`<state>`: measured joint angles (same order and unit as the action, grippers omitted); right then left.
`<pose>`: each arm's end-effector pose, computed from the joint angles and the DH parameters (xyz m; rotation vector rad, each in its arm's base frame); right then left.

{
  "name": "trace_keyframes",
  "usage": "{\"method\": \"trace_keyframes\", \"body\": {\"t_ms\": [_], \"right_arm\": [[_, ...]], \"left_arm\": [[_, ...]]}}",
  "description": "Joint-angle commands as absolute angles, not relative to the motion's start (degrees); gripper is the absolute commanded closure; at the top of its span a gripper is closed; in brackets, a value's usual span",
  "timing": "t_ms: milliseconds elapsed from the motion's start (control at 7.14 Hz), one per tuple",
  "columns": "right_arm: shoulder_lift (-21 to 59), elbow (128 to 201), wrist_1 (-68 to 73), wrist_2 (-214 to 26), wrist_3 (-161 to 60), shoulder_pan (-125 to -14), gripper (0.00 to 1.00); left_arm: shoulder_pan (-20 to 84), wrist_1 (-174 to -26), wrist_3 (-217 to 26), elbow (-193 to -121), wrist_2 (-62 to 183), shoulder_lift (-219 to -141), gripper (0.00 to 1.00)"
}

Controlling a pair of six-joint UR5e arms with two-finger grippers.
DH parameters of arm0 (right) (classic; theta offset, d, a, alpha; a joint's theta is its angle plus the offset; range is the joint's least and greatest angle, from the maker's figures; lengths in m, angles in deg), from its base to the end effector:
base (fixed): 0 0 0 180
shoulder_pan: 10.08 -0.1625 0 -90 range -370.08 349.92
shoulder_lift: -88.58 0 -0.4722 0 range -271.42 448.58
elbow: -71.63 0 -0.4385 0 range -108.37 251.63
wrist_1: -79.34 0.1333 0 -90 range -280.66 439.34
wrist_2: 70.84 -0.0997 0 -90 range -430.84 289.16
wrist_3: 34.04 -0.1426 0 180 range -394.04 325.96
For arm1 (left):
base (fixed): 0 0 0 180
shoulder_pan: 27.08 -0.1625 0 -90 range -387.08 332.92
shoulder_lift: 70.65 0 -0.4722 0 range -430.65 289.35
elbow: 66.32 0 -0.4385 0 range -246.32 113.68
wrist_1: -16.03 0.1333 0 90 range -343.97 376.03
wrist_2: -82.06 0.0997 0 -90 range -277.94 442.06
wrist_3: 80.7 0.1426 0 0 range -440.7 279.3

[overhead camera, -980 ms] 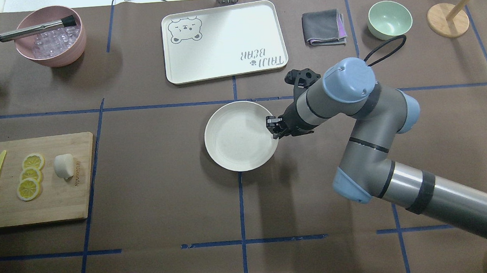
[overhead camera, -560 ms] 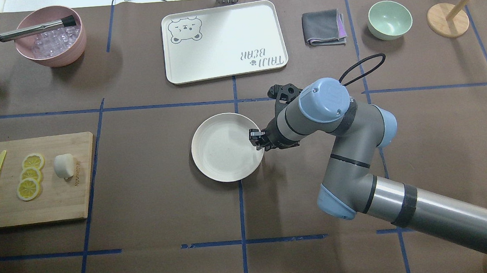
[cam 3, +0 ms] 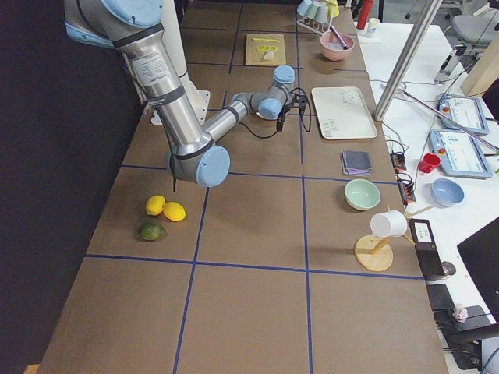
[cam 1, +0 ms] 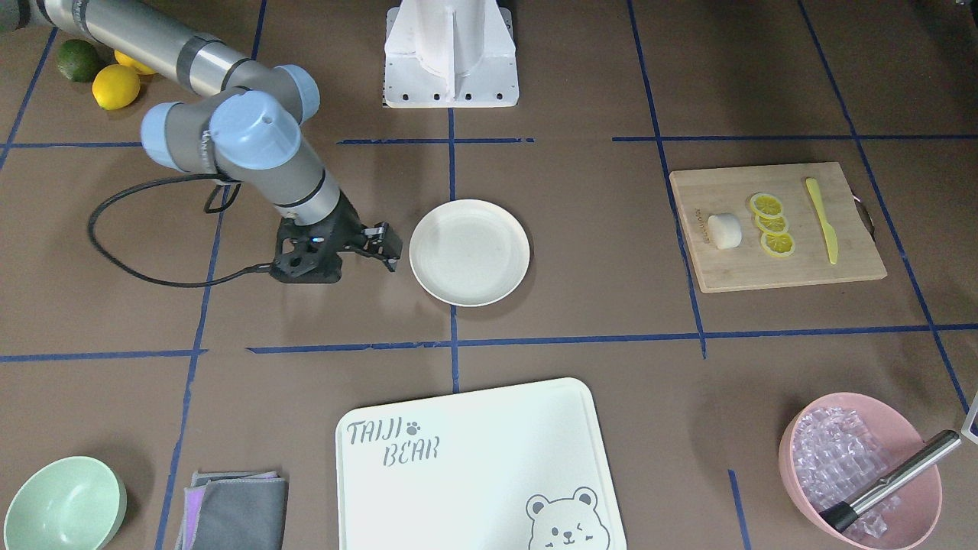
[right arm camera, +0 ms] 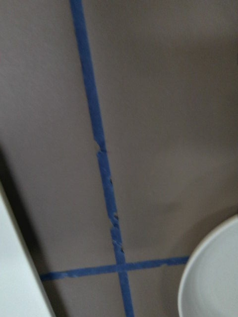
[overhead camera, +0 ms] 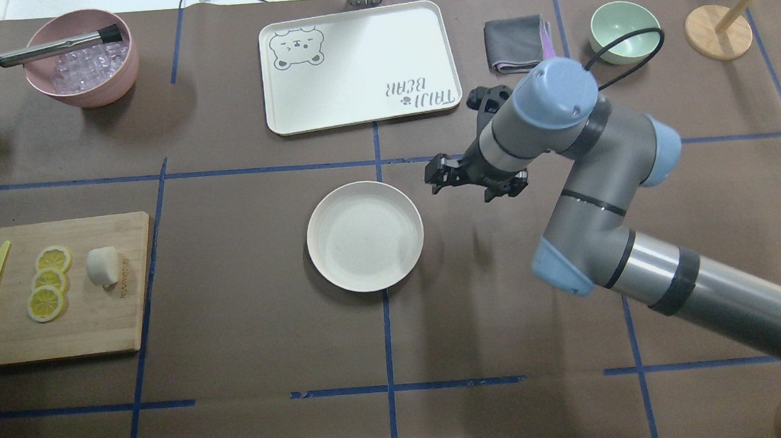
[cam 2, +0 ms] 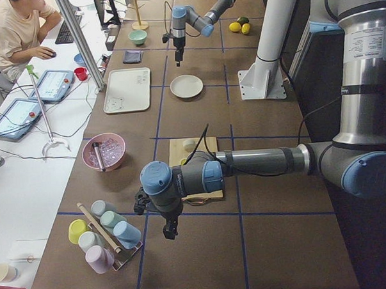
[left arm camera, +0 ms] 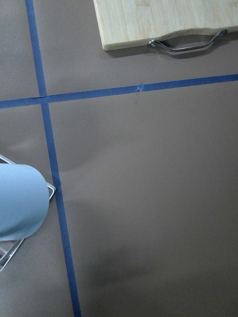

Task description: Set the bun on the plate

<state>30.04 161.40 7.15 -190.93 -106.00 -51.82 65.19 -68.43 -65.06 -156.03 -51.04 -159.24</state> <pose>-0.5408 -0.5654 0.3435 -0.0105 -0.9687 0.1562 -0.0561 -0.5106 0.7634 -0.0019 0.7617 0.1745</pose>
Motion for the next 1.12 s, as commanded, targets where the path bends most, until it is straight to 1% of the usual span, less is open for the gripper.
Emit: {"method": "trace_keyframes", "body": {"t_ms": [0,280,560,840,980], "right_arm": [[27.9,162.2,-5.7,-197.7,-82.3,-65.6,0.0],[23.9,162.1,-13.1,-198.5,-58.0,-76.1,0.0],[16.9,162.1,-15.7,-199.2,-36.9,-86.5,0.0],[7.1,163.0,-15.2,-201.3,-23.8,-95.9,0.0],[2.7,163.6,-15.0,-201.2,-23.1,-97.9,0.0]], "left_arm": [[64.9,-68.4,-65.1,-156.8,-50.9,-159.3,0.0],[64.0,-69.5,-65.6,-157.5,-51.1,-159.4,0.0],[63.7,-77.6,-65.7,-156.8,-50.9,-159.0,0.0],[63.7,-78.7,-65.7,-156.8,-51.1,-159.2,0.0],[63.0,-78.7,-65.8,-157.3,-51.2,-159.8,0.0]]}}
